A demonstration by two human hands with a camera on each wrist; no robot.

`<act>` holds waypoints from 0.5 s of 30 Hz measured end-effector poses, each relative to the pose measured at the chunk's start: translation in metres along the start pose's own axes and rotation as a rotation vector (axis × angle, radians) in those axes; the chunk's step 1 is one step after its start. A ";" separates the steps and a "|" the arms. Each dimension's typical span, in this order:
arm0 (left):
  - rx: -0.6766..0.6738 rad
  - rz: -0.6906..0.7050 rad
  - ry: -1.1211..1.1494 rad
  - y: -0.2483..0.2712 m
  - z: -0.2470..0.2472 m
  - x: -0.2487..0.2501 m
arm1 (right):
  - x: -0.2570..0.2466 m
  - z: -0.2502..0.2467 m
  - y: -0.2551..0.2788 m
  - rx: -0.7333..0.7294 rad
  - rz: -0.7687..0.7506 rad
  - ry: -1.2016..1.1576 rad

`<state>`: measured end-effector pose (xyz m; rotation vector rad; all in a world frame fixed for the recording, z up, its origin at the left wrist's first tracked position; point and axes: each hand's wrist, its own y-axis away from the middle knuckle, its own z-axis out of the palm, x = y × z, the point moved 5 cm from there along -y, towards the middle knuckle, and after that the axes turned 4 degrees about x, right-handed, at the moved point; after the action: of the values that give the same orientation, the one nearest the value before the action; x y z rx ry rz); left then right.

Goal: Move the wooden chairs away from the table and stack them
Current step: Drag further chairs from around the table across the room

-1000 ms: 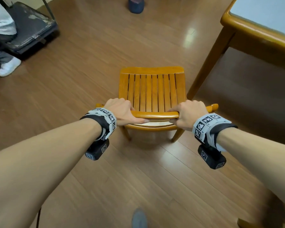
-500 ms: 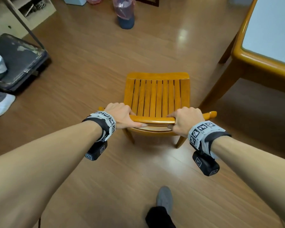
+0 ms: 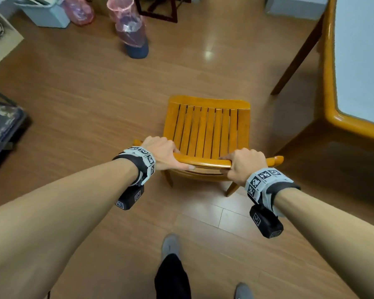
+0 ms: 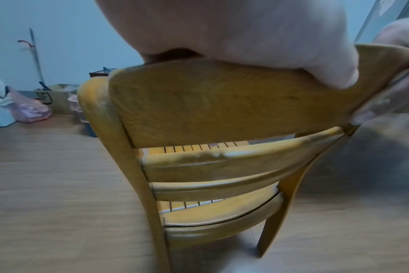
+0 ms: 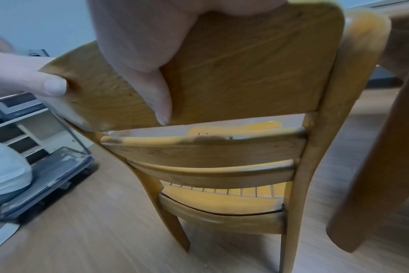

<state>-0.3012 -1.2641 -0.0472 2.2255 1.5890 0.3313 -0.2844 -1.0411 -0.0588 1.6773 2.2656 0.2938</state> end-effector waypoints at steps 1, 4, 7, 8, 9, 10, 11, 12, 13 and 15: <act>-0.001 0.023 -0.007 -0.010 -0.004 -0.009 | -0.004 -0.004 -0.010 -0.005 0.024 -0.011; -0.011 0.085 -0.027 -0.040 -0.015 -0.036 | -0.012 -0.012 -0.040 -0.020 0.077 -0.028; -0.002 0.135 -0.039 -0.075 -0.035 -0.061 | -0.012 -0.027 -0.073 -0.012 0.122 -0.042; -0.001 0.147 -0.041 -0.088 -0.043 -0.068 | -0.010 -0.034 -0.085 -0.007 0.132 -0.046; -0.003 0.157 -0.046 -0.100 -0.051 -0.074 | -0.008 -0.040 -0.097 -0.002 0.141 -0.052; -0.005 0.163 -0.049 -0.112 -0.058 -0.079 | -0.006 -0.047 -0.108 -0.004 0.148 -0.063; -0.008 0.167 -0.049 -0.124 -0.065 -0.085 | -0.003 -0.053 -0.120 -0.009 0.157 -0.072; -0.009 0.170 -0.050 -0.138 -0.072 -0.089 | 0.001 -0.059 -0.132 -0.014 0.166 -0.075; -0.008 0.172 -0.048 -0.151 -0.078 -0.092 | 0.006 -0.064 -0.144 -0.018 0.176 -0.074; -0.016 0.175 -0.053 -0.180 -0.085 -0.101 | 0.015 -0.073 -0.170 -0.009 0.188 -0.075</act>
<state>-0.5226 -1.2934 -0.0463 2.3470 1.3631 0.3289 -0.4668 -1.0757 -0.0501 1.8677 2.0542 0.2768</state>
